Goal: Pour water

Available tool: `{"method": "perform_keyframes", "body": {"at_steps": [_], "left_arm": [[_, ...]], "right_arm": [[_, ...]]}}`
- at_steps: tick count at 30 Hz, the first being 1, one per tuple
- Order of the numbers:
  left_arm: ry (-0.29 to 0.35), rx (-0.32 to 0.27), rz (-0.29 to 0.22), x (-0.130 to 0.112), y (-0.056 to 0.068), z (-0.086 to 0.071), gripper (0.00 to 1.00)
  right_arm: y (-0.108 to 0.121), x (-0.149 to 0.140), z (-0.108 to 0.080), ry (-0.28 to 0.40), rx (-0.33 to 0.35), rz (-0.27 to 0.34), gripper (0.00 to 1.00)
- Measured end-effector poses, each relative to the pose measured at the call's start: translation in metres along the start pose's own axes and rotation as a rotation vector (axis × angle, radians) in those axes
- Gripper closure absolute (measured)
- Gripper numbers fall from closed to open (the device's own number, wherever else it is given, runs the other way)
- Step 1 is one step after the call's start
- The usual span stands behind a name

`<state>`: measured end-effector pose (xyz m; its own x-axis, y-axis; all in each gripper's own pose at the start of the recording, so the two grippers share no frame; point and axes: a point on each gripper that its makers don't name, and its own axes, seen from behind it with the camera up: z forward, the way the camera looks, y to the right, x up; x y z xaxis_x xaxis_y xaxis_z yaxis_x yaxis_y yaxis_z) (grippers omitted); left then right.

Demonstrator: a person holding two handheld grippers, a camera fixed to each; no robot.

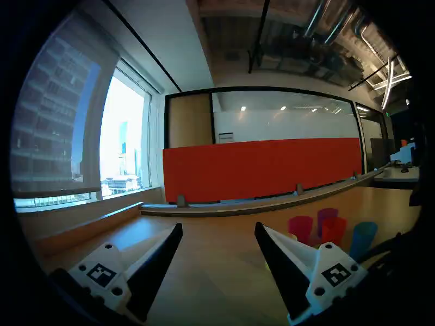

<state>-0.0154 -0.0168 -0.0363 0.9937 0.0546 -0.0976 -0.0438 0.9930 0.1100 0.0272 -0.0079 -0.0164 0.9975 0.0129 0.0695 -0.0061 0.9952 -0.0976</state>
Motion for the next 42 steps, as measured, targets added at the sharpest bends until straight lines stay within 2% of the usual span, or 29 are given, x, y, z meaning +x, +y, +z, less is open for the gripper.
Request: {"method": "perform_keyframes", "body": {"at_steps": [17,35,42], "left_arm": [[-0.021,-0.024,-0.031,-0.022,0.007,0.005,0.01],[-0.040,-0.026,-0.068,-0.033,0.002,0.007,0.01],[-0.052,-0.030,-0.066,-0.036,0.004,0.008,0.01]], "right_arm": [[0.005,0.002,-0.002,0.002,-0.022,-0.016,0.00],[0.005,0.009,-0.004,0.013,-0.033,-0.024,0.00],[0.006,0.013,-0.006,0.019,-0.034,-0.023,0.00]]}}
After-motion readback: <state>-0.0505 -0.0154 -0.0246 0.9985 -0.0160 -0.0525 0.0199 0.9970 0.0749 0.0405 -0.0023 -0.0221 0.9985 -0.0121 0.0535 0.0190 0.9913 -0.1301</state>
